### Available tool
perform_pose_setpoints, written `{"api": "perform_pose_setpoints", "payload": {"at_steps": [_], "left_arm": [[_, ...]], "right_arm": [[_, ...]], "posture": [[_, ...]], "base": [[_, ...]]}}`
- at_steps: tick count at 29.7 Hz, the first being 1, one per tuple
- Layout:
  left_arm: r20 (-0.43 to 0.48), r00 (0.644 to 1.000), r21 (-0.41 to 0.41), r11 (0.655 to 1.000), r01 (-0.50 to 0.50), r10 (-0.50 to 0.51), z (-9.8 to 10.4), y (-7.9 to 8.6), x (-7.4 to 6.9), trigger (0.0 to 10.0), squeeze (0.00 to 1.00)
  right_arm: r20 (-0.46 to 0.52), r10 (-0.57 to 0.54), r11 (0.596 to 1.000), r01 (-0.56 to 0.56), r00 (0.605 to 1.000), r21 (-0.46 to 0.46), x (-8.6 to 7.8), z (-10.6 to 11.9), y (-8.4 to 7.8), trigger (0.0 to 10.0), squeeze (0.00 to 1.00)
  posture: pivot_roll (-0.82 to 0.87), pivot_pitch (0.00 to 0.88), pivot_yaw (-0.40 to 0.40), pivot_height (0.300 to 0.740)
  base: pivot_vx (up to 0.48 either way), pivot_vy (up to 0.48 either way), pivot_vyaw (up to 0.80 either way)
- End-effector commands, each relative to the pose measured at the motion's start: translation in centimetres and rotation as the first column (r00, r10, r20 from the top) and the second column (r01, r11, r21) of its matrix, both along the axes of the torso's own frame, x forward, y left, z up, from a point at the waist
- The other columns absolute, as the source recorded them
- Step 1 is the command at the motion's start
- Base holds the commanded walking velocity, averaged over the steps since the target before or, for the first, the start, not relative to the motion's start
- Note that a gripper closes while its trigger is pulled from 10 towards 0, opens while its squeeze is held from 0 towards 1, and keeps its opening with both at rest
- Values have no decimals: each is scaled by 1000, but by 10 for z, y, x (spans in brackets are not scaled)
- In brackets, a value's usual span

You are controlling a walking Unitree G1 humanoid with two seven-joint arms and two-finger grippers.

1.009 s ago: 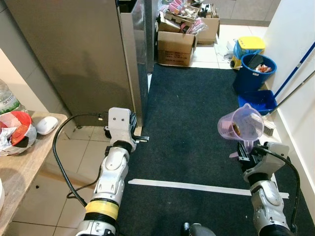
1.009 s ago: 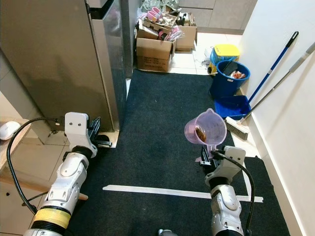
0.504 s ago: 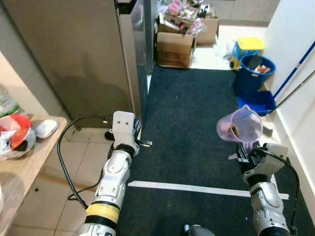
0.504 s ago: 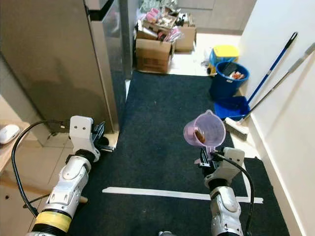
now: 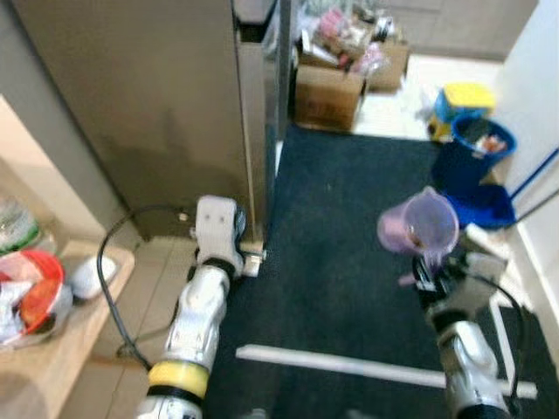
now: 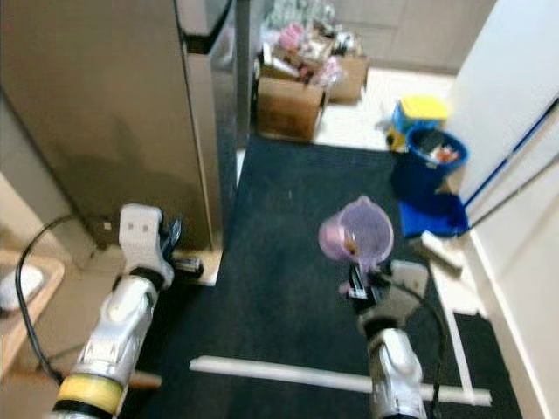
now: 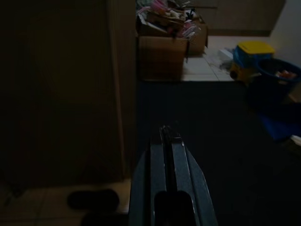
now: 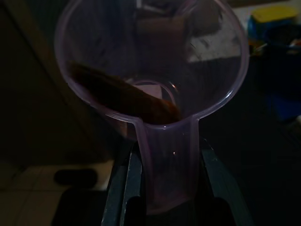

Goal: Restocking fridge

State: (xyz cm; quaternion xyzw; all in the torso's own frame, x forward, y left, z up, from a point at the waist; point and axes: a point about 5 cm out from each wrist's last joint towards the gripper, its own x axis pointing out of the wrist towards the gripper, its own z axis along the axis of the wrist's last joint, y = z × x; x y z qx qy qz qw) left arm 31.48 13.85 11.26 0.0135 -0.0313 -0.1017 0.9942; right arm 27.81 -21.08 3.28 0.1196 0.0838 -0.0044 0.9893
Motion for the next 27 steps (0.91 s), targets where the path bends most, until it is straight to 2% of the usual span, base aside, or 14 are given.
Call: {"api": "perform_pose_setpoints", "payload": {"at_steps": [1,15,27], "left_arm": [[-1,1000,7,1000,17,-17,0,-4,-1,10000,0],[-4,999,17,999,38,-37,-1,-7,-3,10000,0],[-5,997,31,997,72,-72,-3,-14,-6,10000,0]], "right_arm": [[-3,-40,999,40,999,-4,-4,0,-11,10000,0],[-15,-50,999,50,999,2,-5,-3,-12,10000,0],[-21,-57,998,57,998,-2,-5,-4,-14,10000,0]], "posture": [[-58,115,-22,740],[-57,114,-19,740],[-59,111,-19,740]], "base": [[469,0,0],[449,-21,0],[0,-438,0]]}}
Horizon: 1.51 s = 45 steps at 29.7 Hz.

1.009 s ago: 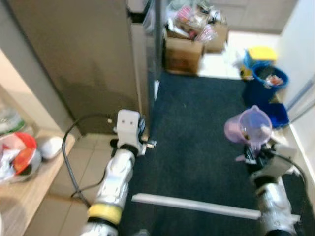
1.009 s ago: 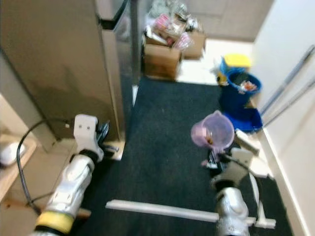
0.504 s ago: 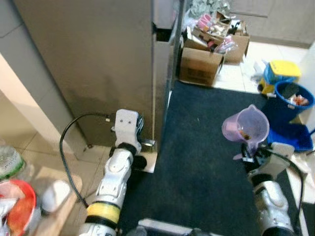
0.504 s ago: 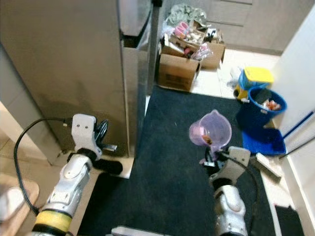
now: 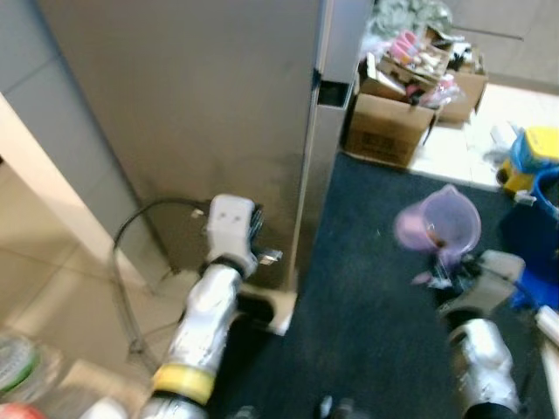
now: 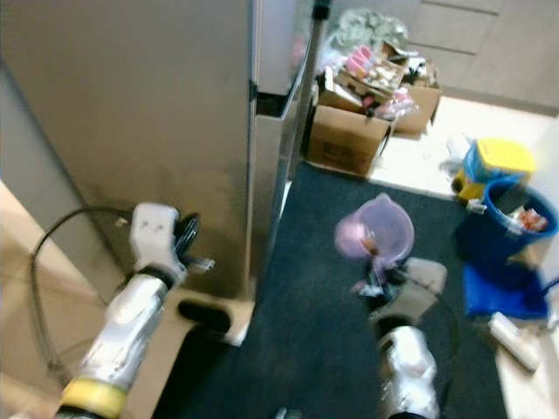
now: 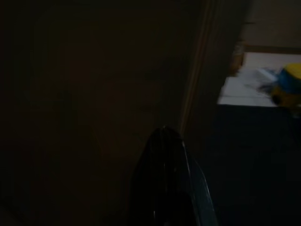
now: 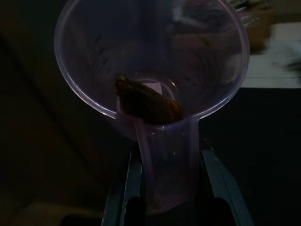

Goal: Restocking fridge

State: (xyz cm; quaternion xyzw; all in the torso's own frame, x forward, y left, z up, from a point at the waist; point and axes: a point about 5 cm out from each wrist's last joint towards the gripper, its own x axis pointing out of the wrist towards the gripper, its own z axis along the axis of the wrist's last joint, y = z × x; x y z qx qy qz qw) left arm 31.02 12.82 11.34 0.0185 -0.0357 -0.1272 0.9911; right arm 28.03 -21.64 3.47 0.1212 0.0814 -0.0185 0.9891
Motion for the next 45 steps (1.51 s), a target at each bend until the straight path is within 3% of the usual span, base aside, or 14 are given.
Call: {"api": "perform_pose_setpoints", "payload": {"at_steps": [1,32,37,41,45], "left_arm": [[-14,1000,21,1000,22,-21,-3,-4,-2,10000,0],[-64,998,-33,999,-18,16,-6,3,2,10000,0],[-30,999,-24,1000,-19,18,1,3,7,10000,0],[23,999,-48,998,-33,35,21,5,22,10000,0],[53,998,-46,999,-19,21,30,5,25,10000,0]], "right_arm": [[-23,-28,1000,28,999,-2,-7,-6,-8,10000,0],[-16,-24,1000,24,1000,-12,-5,-4,-9,10000,0],[13,-8,999,8,1000,-32,-1,3,-6,10000,0],[81,10,1000,-8,997,-24,10,20,2,10000,0],[121,20,1000,-18,992,-16,15,29,7,10000,0]], "posture": [[-59,111,-19,740],[-62,104,-17,740],[-61,104,-14,740],[-65,97,-5,740],[-67,96,-2,740]], "base": [[0,-461,0],[0,-45,0],[0,0,0],[0,0,0],[0,0,0]]}}
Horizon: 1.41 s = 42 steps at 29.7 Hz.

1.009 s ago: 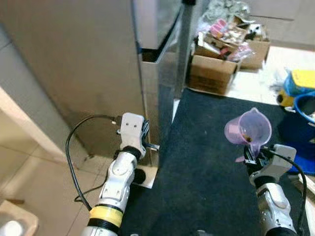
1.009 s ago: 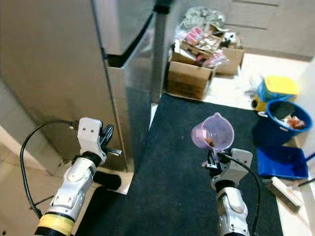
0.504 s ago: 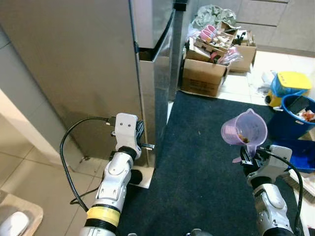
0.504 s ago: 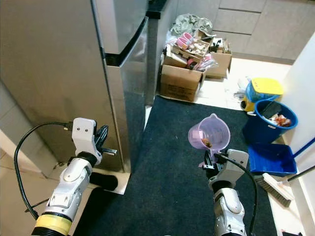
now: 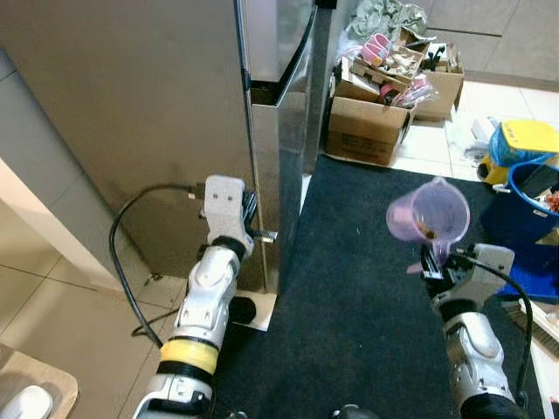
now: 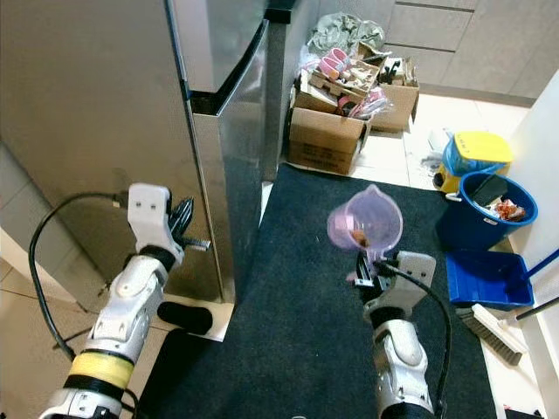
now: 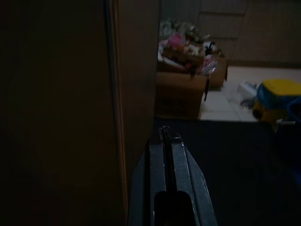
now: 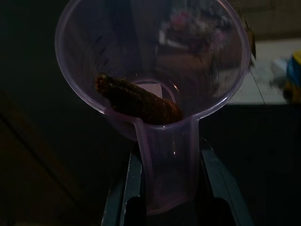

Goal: Restocking fridge

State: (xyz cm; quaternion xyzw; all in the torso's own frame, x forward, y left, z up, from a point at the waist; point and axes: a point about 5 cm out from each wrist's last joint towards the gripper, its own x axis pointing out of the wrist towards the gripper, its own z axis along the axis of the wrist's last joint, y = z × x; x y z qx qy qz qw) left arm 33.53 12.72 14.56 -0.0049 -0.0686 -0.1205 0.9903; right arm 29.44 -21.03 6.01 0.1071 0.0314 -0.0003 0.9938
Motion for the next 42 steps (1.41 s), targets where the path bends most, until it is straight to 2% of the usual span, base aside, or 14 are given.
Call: {"api": "perform_pose_setpoints", "payload": {"at_steps": [1,11,19,28,42], "left_arm": [[-6,1000,18,1000,-1,1,-2,6,-1,10000,0],[-19,998,18,998,59,-58,-9,-7,-7,10000,0],[-21,997,21,997,73,-73,-11,-11,-9,10000,0],[-24,997,18,997,71,-70,-11,-10,-10,10000,0],[-37,997,10,998,69,-69,-16,-5,-16,10000,0]], "right_arm": [[24,-5,1000,5,1000,15,2,6,1,10000,0],[21,-4,1000,4,1000,16,2,5,4,10000,0],[3,-15,1000,15,1000,13,-1,2,0,10000,0],[-10,-22,1000,22,1000,8,-2,0,-2,10000,0],[-24,-25,1000,25,999,3,-3,-3,-4,10000,0]], "posture": [[-68,96,-1,740],[-63,94,1,740],[-66,94,1,740],[-65,93,1,740],[-66,92,1,740]], "base": [[0,0,0],[0,0,0],[399,0,0],[400,0,0],[0,0,0]]}}
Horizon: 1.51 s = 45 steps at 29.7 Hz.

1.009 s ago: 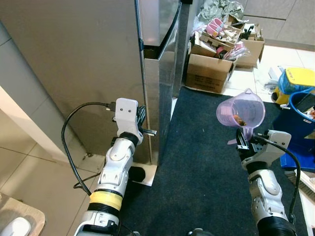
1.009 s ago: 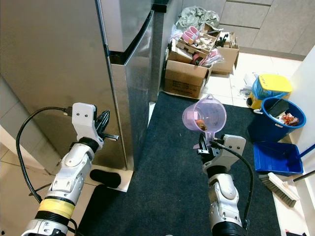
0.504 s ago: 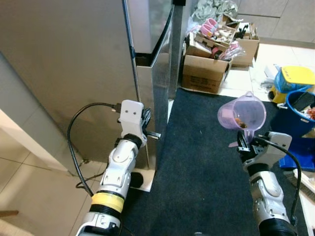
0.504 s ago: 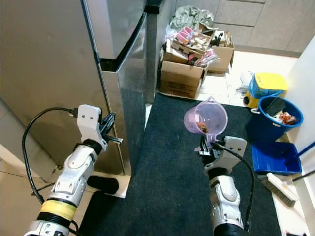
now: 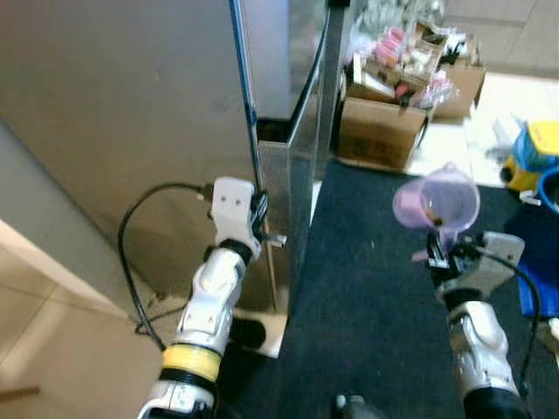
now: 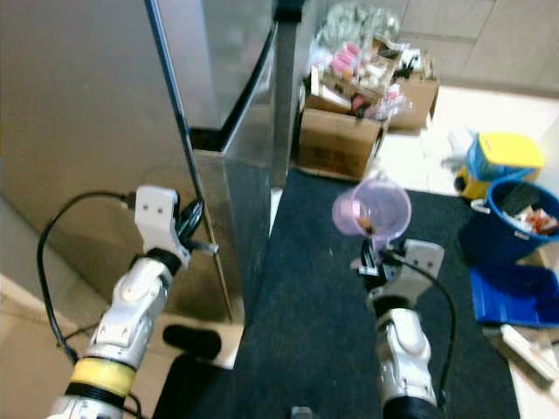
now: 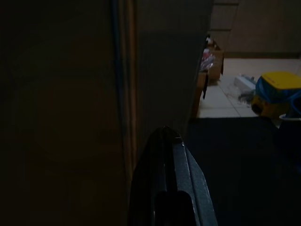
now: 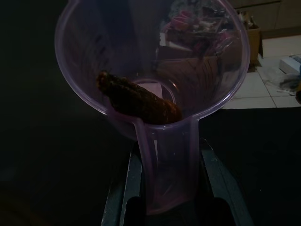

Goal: Restocking fridge

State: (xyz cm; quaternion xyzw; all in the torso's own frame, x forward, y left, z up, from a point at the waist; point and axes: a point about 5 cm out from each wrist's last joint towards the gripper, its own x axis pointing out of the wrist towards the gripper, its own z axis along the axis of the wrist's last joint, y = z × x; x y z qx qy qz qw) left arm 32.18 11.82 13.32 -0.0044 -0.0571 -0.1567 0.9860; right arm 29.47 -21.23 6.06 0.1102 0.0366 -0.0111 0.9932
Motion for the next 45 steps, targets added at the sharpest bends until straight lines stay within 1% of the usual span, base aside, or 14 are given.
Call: {"api": "perform_pose_setpoints", "payload": {"at_steps": [1,7,9,14,20,22,25,26,27,31,33,34,39,45], "left_arm": [[-15,1000,5,1000,-2,3,-4,4,-3,10000,0],[-23,1000,29,1000,8,-7,-10,5,-10,10000,0],[-22,1000,34,999,10,-9,-10,3,-11,10000,0],[-20,998,30,997,67,-67,-7,-11,-13,10000,0],[-22,995,14,995,98,-98,-4,-18,-11,10000,0],[-30,995,2,995,99,-99,-3,-18,-11,10000,0],[-52,988,10,989,149,-148,-7,-22,-13,10000,0],[-52,988,10,989,149,-148,-7,-22,-13,10000,0],[-56,986,10,987,160,-159,-8,-23,-13,10000,0],[-47,986,-14,987,162,-162,-4,-27,-13,10000,0],[-44,986,-17,987,159,-160,-3,-27,-12,10000,0],[-25,991,-37,991,130,-131,2,-26,-9,10000,0],[5,996,-71,994,84,-84,14,-20,-1,10000,0],[55,993,-82,990,112,-107,28,-26,1,10000,0]], "right_arm": [[-12,-4,1000,4,1000,-3,-4,-4,-2,10000,0],[-36,3,1000,-4,999,-27,-7,-9,-3,10000,0],[-42,17,998,-19,999,-55,-7,-10,-2,10000,0],[-42,10,998,-13,999,-58,-5,-10,1,10000,0],[-78,38,997,-43,996,-61,-6,-15,7,10000,0],[-130,73,995,-80,989,-54,-11,-26,14,10000,0],[-238,175,977,-198,955,-75,-26,-51,34,10000,0],[-238,175,977,-198,955,-75,-26,-51,34,10000,0],[-259,198,971,-226,945,-83,-30,-57,39,10000,0],[-304,314,919,-368,899,-138,-43,-70,69,10000,0],[-304,326,913,-381,895,-144,-43,-70,72,10000,0],[-293,332,913,-384,896,-139,-41,-68,78,10000,0],[-267,324,922,-366,907,-124,-35,-63,82,10000,0],[-266,302,929,-346,915,-133,-33,-64,77,10000,0]], "posture": [[-66,92,1,740],[-66,90,0,740],[-65,90,-1,740],[-68,89,1,740],[-73,91,3,740],[-77,94,6,740],[-78,92,14,740],[-78,92,14,740],[-78,92,14,740],[-86,90,29,740],[-86,90,29,740],[-84,89,33,740],[-75,88,33,740],[-80,74,36,740]], "base": [[0,0,0],[0,0,0],[0,0,0],[0,0,0],[0,0,0],[0,0,0],[0,0,0],[0,0,0],[0,0,0],[0,0,0],[0,0,0],[0,0,0],[0,0,0],[0,0,0]]}}
